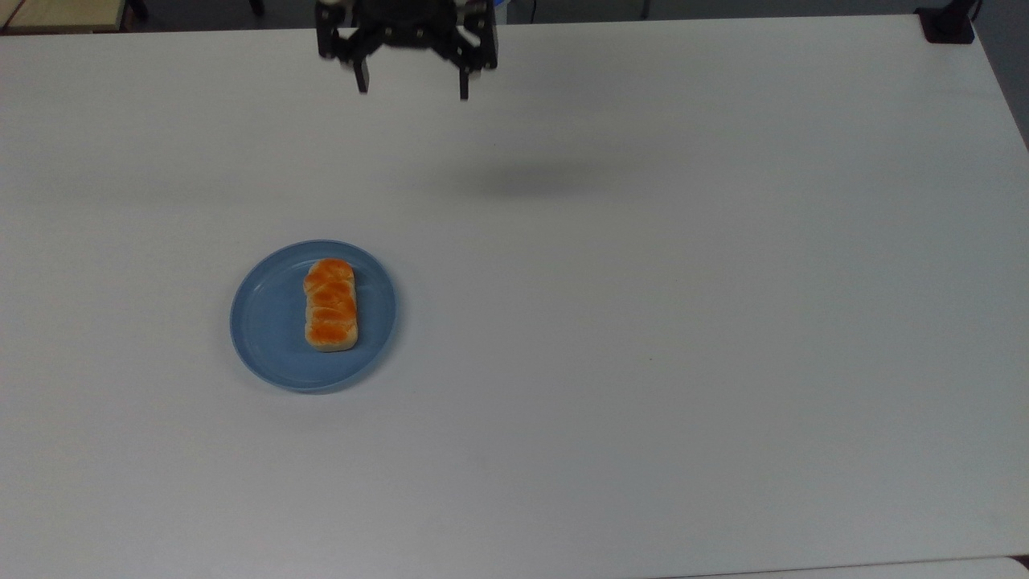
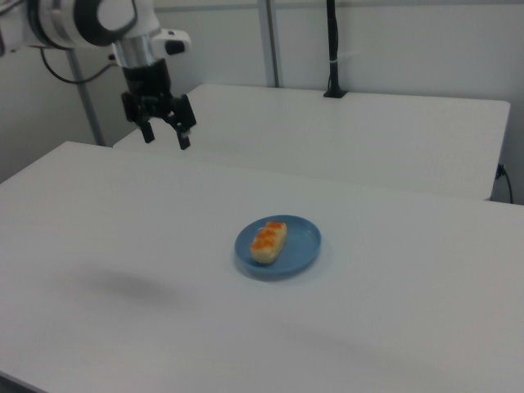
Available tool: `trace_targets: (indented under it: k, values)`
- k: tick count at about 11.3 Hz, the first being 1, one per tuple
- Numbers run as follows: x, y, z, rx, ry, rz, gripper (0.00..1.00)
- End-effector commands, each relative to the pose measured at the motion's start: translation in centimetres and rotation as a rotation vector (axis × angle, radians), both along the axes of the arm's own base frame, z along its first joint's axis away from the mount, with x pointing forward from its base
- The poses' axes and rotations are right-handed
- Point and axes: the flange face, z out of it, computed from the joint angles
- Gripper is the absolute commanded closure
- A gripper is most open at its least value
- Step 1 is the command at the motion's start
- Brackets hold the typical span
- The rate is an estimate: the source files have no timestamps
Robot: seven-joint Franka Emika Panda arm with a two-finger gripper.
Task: Put the bread on a plate
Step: 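Open the gripper to release the roll and raise it away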
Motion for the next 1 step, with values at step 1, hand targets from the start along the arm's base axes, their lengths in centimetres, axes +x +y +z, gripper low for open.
trace_targets:
  k: [1]
  values:
    - [-2.57,0.35,1.65,0.013,-0.001,-0.019,0.00]
